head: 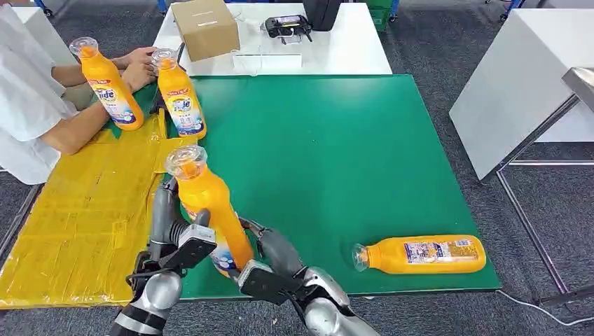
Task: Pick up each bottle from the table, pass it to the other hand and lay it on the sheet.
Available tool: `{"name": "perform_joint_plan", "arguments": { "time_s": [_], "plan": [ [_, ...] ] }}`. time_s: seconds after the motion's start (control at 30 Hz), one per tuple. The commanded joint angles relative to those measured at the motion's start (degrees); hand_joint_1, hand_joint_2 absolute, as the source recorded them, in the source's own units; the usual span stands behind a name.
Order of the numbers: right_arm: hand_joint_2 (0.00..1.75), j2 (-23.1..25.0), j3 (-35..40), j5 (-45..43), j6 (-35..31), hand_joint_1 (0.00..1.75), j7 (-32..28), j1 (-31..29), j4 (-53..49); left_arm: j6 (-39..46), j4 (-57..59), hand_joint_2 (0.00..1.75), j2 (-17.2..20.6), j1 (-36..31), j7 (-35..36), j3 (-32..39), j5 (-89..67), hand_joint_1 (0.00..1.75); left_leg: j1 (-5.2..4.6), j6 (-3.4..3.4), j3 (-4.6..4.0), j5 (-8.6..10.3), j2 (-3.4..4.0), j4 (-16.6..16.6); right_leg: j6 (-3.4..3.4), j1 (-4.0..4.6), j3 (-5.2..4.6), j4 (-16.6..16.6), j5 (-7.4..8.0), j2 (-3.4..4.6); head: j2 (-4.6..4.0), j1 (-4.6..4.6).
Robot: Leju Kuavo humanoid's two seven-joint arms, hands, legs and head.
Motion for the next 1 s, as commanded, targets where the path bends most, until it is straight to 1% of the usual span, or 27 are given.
{"name": "perform_joint_plan", "arguments": {
  "time_s": [0.03, 0.07, 0.13, 0.17, 0.2, 0.23, 0.27, 0.3, 0.33, 0.37, 0.4, 0.43, 0.47, 0.5, 0.53, 0.57, 0.6, 0.67, 0.7, 0.77, 0.83, 0.87, 1.0],
  "plan": [
    [1.75, -0.59, -0.31, -0.12, -0.74, 1.75, -1.17, -2.80, -2.52, 2.94, 4.10, 1.75, 1.58, -1.67, 2.25, 3.02, -4.04, 1.75, 0.01, -0.06, 0.28, -0.15, 0.07, 0.01, -0.08, -0.04, 0.22, 0.03, -0.11, 0.35, 0.00, -0.02],
    [1.75, -0.57, -0.32, -0.12, -0.74, 1.75, -1.17, -2.84, -2.54, 3.10, 4.07, 1.75, 1.65, -1.79, 2.32, 3.16, -4.19, 1.75, 0.01, -0.05, 0.19, -0.10, 0.04, 0.01, -0.06, -0.02, 0.14, 0.02, -0.08, 0.27, 0.00, -0.02],
    [1.75, -0.49, -0.52, -0.05, -0.73, 1.75, -1.17, -2.90, -2.62, 3.16, 3.94, 1.75, 1.52, -2.03, 2.56, 3.74, -4.65, 1.75, 0.03, -0.08, 0.37, -0.20, 0.02, 0.05, -0.10, -0.04, 0.31, 0.07, -0.18, 0.38, 0.00, 0.00],
    [1.75, -0.49, -0.58, -0.03, -0.74, 1.75, -1.17, -2.93, -2.64, 3.38, 3.99, 1.75, 1.56, -2.15, 2.74, 3.94, -5.07, 1.75, 0.02, -0.06, 0.26, -0.12, 0.05, 0.00, -0.08, -0.02, 0.20, 0.01, -0.10, 0.31, 0.00, -0.04],
    [1.75, -0.45, -0.75, -0.04, -0.79, 1.75, -1.16, -2.93, -2.68, 3.80, 4.19, 1.75, 1.62, -2.41, 3.14, 4.11, -5.92, 1.75, 0.03, -0.08, 0.35, -0.17, 0.03, 0.01, -0.10, -0.02, 0.27, 0.03, -0.14, 0.37, 0.00, -0.02],
    [1.75, -0.42, -0.83, -0.05, -0.82, 1.75, -1.16, -2.89, -2.72, 3.83, 4.26, 1.75, 1.63, -2.54, 3.22, 4.19, -6.14, 1.75, 0.03, -0.07, 0.29, -0.12, -0.04, 0.00, -0.08, -0.02, 0.23, 0.01, -0.12, 0.27, 0.00, -0.02],
    [1.75, -0.41, -1.02, -0.09, -0.94, 1.75, -1.18, -2.80, -2.84, 4.46, 4.60, 1.75, 1.76, -2.88, 3.87, 4.29, -7.79, 1.75, 0.03, -0.05, 0.15, -0.05, -0.03, -0.02, -0.06, 0.00, 0.09, -0.02, -0.06, 0.15, 0.00, -0.02],
    [1.75, -0.03, -1.53, -0.20, -1.15, 1.75, -1.19, -2.04, -3.45, 5.33, 5.02, 1.75, 1.86, -3.22, 4.95, 4.57, -10.23, 1.75, 0.05, -0.07, 0.29, -0.13, -0.11, 0.03, -0.09, -0.01, 0.24, 0.03, -0.16, 0.19, 0.00, -0.02],
    [1.75, 0.06, -1.58, -0.06, -1.23, 1.75, -1.18, -1.84, -3.62, 5.73, 5.34, 1.75, 1.89, -3.44, 5.52, 4.76, -11.42, 1.75, 0.03, -0.05, 0.18, -0.07, -0.04, -0.01, -0.06, -0.01, 0.12, -0.01, -0.08, 0.16, 0.00, -0.02],
    [1.75, 0.15, -1.68, 0.11, -1.46, 1.75, -1.16, -1.55, -3.98, 6.51, 6.04, 1.75, 1.95, -4.03, 6.62, 5.04, -13.72, 1.75, 0.05, -0.07, 0.32, -0.14, -0.06, 0.00, -0.08, -0.01, 0.27, 0.00, -0.16, 0.23, 0.00, -0.02],
    [1.75, 0.09, -1.81, 0.13, -1.35, 1.75, -1.14, -1.44, -4.24, 7.10, 6.71, 1.75, 2.05, -4.56, 7.79, 5.29, -15.98, 1.75, 0.02, -0.04, 0.17, -0.05, -0.03, -0.02, -0.05, -0.01, 0.11, -0.02, -0.07, 0.16, 0.00, -0.02],
    [1.75, 0.13, -1.92, 0.16, -1.40, 1.75, -1.08, -1.41, -4.30, 7.43, 7.04, 1.75, 2.04, -4.80, 8.45, 5.38, -17.00, 1.75, 0.05, -0.07, 0.31, -0.13, -0.13, 0.00, -0.08, -0.01, 0.28, 0.00, -0.16, 0.17, 0.00, -0.02],
    [1.75, 0.11, -2.05, 0.16, -1.36, 1.75, -1.05, -1.43, -4.32, 7.55, 7.67, 1.75, 2.11, -5.29, 9.33, 5.56, -18.41, 1.75, 0.05, -0.05, 0.20, -0.06, -0.08, -0.02, -0.07, 0.00, 0.15, -0.02, -0.09, 0.13, 0.00, -0.02],
    [1.75, 0.21, -2.24, 0.17, -1.26, 1.75, -1.03, -1.42, -4.33, 7.80, 8.34, 1.75, 2.09, -5.73, 10.43, 5.78, -20.19, 1.75, 0.05, -0.07, 0.35, -0.14, -0.12, 0.00, -0.09, -0.02, 0.31, 0.00, -0.17, 0.19, 0.00, -0.04],
    [1.75, 0.21, -2.24, 0.17, -1.26, 1.75, -1.03, -1.42, -4.33, 7.80, 8.34, 1.75, 2.09, -5.73, 10.43, 5.78, -20.19, 1.75, 0.04, -0.05, 0.20, -0.05, -0.06, -0.03, -0.06, -0.01, 0.15, -0.03, -0.08, 0.13, 0.00, 0.00],
    [1.75, 0.21, -2.24, 0.17, -1.26, 1.75, -1.03, -1.42, -4.33, 7.80, 8.34, 1.75, 2.09, -5.73, 10.43, 5.78, -20.19, 1.75, 0.06, -0.07, 0.32, -0.12, -0.11, 0.01, -0.09, -0.01, 0.28, 0.00, -0.15, 0.19, 0.00, -0.02],
    [1.75, 0.25, -2.35, 0.14, -1.15, 1.75, -1.02, -1.41, -4.33, 8.55, 9.02, 1.75, 2.09, -6.02, 11.43, 5.97, -22.31, 1.75, 0.03, -0.06, 0.22, -0.06, -0.06, -0.03, -0.06, -0.02, 0.16, -0.03, -0.08, 0.15, 0.00, -0.02],
    [1.75, 0.34, -2.35, 0.25, -1.10, 1.75, -0.99, -1.36, -4.27, 9.31, 9.43, 1.75, 2.12, -6.23, 12.97, 6.16, -25.27, 1.75, 0.04, -0.07, 0.32, -0.11, -0.09, -0.02, -0.08, -0.02, 0.27, -0.02, -0.14, 0.19, 0.00, -0.02],
    [1.75, 0.38, -2.29, 0.29, -1.02, 1.75, -0.98, -1.37, -4.16, 9.31, 8.54, 1.75, 1.49, -6.05, 14.21, 7.66, -29.66, 1.75, 0.06, -0.08, 0.38, -0.15, -0.12, -0.01, -0.10, -0.01, 0.33, 0.00, -0.18, 0.21, 0.00, -0.04],
    [1.75, 0.44, -2.15, 0.31, -0.92, 1.75, -0.98, -1.39, -4.04, 9.31, 8.32, 1.75, 0.93, -6.15, 14.29, 8.97, -31.88, 1.75, 0.05, -0.06, 0.21, -0.08, -0.04, 0.00, -0.06, 0.01, 0.15, -0.02, -0.09, 0.17, 0.00, -0.02],
    [1.75, 0.46, -2.08, 0.34, -0.94, 1.75, -0.98, -1.36, -4.01, 9.31, 8.18, 1.75, 0.87, -6.33, 14.37, 9.50, -32.72, 1.75, 0.07, -0.09, 0.43, -0.23, -0.10, 0.06, -0.11, -0.01, 0.38, 0.04, -0.24, 0.29, 0.00, -0.02],
    [1.75, 0.45, -2.03, 0.35, -0.95, 1.75, -0.99, -1.36, -4.01, 9.31, 7.57, 1.75, 0.74, -6.34, 14.83, 10.23, -34.89, 1.75, 0.06, -0.09, 0.45, -0.22, -0.11, 0.04, -0.10, -0.02, 0.39, 0.03, -0.24, 0.29, 0.00, -0.02],
    [1.75, 0.45, -2.03, 0.35, -0.95, 1.75, -0.99, -1.36, -4.01, 9.31, 7.57, 1.75, 0.74, -6.34, 14.83, 10.23, -34.89, 1.75, 0.06, -0.09, 0.49, -0.25, -0.12, 0.05, -0.11, -0.03, 0.44, 0.04, -0.27, 0.31, 0.00, -0.02]
  ]
}}
